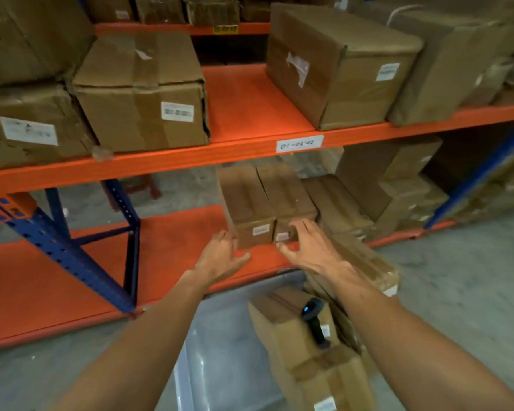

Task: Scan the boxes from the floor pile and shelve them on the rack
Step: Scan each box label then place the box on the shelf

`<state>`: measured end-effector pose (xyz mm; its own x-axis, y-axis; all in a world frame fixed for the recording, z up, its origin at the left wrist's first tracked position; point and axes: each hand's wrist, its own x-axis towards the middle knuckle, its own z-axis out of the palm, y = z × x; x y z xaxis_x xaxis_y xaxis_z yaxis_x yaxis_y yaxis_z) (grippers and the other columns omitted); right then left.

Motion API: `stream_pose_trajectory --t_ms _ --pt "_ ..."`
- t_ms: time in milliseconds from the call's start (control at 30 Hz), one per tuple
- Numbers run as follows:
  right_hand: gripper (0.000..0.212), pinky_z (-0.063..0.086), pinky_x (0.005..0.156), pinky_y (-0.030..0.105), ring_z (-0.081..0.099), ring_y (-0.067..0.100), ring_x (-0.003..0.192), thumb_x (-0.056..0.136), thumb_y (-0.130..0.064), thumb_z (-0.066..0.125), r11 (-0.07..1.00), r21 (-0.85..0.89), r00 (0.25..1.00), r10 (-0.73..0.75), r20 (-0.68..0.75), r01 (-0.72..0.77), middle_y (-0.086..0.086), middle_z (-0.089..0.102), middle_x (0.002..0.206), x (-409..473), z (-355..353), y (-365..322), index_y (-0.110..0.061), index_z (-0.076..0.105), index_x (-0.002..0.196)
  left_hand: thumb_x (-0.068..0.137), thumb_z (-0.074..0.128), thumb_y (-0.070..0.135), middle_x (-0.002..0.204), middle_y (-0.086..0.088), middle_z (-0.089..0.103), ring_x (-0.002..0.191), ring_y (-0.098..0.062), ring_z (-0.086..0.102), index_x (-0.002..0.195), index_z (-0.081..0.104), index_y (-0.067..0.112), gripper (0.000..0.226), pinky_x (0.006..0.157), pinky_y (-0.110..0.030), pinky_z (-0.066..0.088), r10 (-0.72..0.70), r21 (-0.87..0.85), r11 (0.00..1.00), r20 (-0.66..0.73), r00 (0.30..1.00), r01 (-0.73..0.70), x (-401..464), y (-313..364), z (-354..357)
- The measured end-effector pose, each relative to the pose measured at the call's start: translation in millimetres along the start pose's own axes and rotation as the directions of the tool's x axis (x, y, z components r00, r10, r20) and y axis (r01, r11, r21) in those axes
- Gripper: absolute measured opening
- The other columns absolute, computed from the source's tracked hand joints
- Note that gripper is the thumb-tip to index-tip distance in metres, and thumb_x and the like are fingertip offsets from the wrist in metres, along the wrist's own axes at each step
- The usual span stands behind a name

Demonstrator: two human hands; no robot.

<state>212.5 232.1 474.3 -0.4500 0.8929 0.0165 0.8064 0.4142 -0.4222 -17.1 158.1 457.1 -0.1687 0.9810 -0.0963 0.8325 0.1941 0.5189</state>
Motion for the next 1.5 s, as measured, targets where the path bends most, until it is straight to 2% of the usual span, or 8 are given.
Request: stream_pose_trajectory --t_ms 167,400,633,867,1033,1233,1333,1500 --pt "0.064 0.037 0.106 0.035 0.048 0.03 0.132 0.091 -0.053 0.065 0.99 0.032 0.983 0.13 0.129 -0.135 0.009 0.053 0.137 -77.7 20.9 93.1 -0.011 0.053 0.138 0.086 0.064 0.051 0.133 -0.016 0.055 0.125 -0.033 0.05 0.136 0.051 0.004 0.07 0.103 -0.038 0.042 -0.094 0.008 0.996 0.108 0.99 0.093 -41.3 39.4 94.7" --pt "0.063 0.044 0.099 0.039 0.054 0.036 0.123 0.088 -0.052 0.064 0.971 0.008 0.946 0.229 0.231 -0.238 0.015 0.056 0.132 -151.3 65.6 196.7 -0.008 0.056 0.133 0.09 0.059 0.051 0.143 -0.016 0.047 0.134 -0.031 0.041 0.141 0.044 0.004 0.071 0.111 -0.036 0.034 -0.162 0.073 0.986 0.216 0.963 0.15 -77.7 64.8 231.8" --pt "0.07 0.043 0.098 0.041 0.05 0.037 0.128 0.09 -0.049 0.069 0.946 0.053 0.919 0.295 0.262 -0.318 0.016 0.049 0.14 -139.1 167.3 249.4 -0.011 0.044 0.143 0.092 0.053 0.052 0.143 -0.013 0.047 0.133 -0.03 0.04 0.142 0.042 0.005 0.069 0.113 -0.039 0.032 -0.184 0.161 0.975 0.215 0.959 0.151 -52.1 24.5 344.7" --pt "0.094 0.045 0.097 0.043 0.052 0.037 0.123 0.083 -0.053 0.075 0.956 0.003 0.938 0.288 0.194 -0.294 0.015 0.043 0.139 -118.0 274.9 280.9 -0.018 0.026 0.156 0.097 0.048 0.043 0.145 -0.016 0.042 0.135 -0.031 0.037 0.144 0.037 0.002 0.063 0.116 -0.036 0.024 -0.101 0.284 0.957 0.167 0.981 0.05 -10.2 -27.7 439.5" --pt "0.104 0.045 0.101 0.049 0.048 0.037 0.129 0.083 -0.06 0.072 0.948 0.014 0.928 0.31 0.207 -0.319 0.015 0.035 0.147 -110.8 325.6 285.5 -0.03 0.007 0.158 0.101 0.048 0.037 0.149 -0.018 0.041 0.139 -0.033 0.035 0.146 0.037 0.002 0.058 0.12 -0.038 0.019 -0.016 0.236 0.971 0.185 0.983 -0.028 2.7 -51.9 484.8" --pt "0.095 0.051 0.084 0.048 0.058 0.039 0.112 0.092 -0.051 0.069 0.945 -0.017 0.931 0.325 0.165 -0.327 0.018 0.039 0.142 -94.8 354.9 276.3 -0.037 0.005 0.161 0.103 0.045 0.04 0.15 -0.018 0.043 0.142 -0.036 0.035 0.148 0.04 0.004 0.058 0.122 -0.042 0.02 -0.002 0.117 0.993 0.091 0.996 -0.009 -0.2 -72.3 509.7" --pt "0.087 0.051 0.078 0.045 0.06 0.039 0.111 0.097 -0.036 0.067 0.947 -0.011 0.932 0.317 0.177 -0.32 0.017 0.042 0.138 -91.6 358.7 278.7 -0.037 0.01 0.162 0.103 0.031 0.049 0.15 -0.016 0.044 0.142 -0.036 0.036 0.149 0.039 0.006 0.063 0.121 -0.043 0.02 0.008 0.136 0.99 0.107 0.994 -0.023 -1.4 -77.9 511.6" --pt "0.086 0.049 0.095 0.042 0.055 0.031 0.128 0.091 -0.027 0.073 0.88 0.298 0.929 0.338 0.151 -0.369 0.008 0.048 0.147 -107.4 338.7 286.4 -0.036 0.021 0.158 0.105 0.014 0.049 0.151 -0.02 0.041 0.142 -0.037 0.035 0.152 0.031 0.003 0.068 0.123 -0.046 0.017 0.058 0.235 0.968 0.131 0.99 -0.088 -3.0 -85.9 516.0"
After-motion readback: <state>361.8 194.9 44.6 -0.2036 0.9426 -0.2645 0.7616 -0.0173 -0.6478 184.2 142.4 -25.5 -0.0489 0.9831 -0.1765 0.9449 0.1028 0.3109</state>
